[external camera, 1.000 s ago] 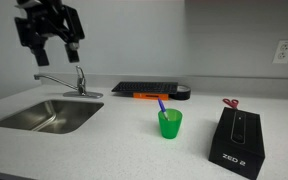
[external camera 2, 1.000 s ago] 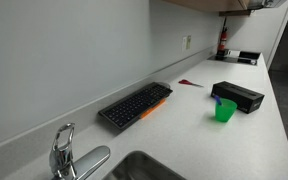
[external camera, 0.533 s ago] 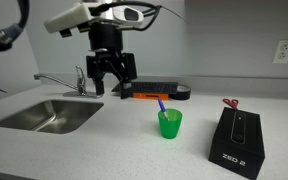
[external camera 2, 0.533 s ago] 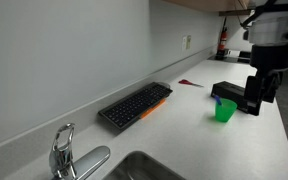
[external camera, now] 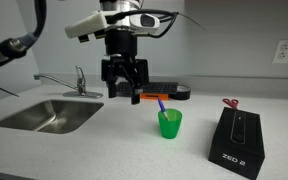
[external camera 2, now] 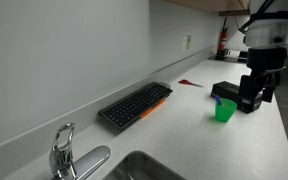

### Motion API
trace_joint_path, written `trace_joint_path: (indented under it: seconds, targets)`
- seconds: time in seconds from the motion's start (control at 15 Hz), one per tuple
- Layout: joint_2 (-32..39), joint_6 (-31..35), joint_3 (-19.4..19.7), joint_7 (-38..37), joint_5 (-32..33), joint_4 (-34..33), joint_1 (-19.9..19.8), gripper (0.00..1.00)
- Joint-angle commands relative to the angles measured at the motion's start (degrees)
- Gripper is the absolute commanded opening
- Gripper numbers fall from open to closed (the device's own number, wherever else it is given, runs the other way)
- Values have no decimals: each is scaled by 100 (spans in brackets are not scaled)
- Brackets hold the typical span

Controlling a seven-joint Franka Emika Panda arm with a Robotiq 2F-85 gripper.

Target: Remove the blue pen from the green cup

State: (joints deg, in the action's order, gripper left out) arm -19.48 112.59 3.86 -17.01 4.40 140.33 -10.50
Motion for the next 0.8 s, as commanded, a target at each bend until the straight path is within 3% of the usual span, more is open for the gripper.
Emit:
trace_joint_path:
  seconds: [0.0, 0.4, 0.73]
  targets:
    - [-84, 347, -73, -348, 161, 93, -26, 100]
    - [345, 1727, -323, -1874, 803, -72, -268, 100]
    - [1054, 2123, -484, -3793, 2292, -357, -558, 100]
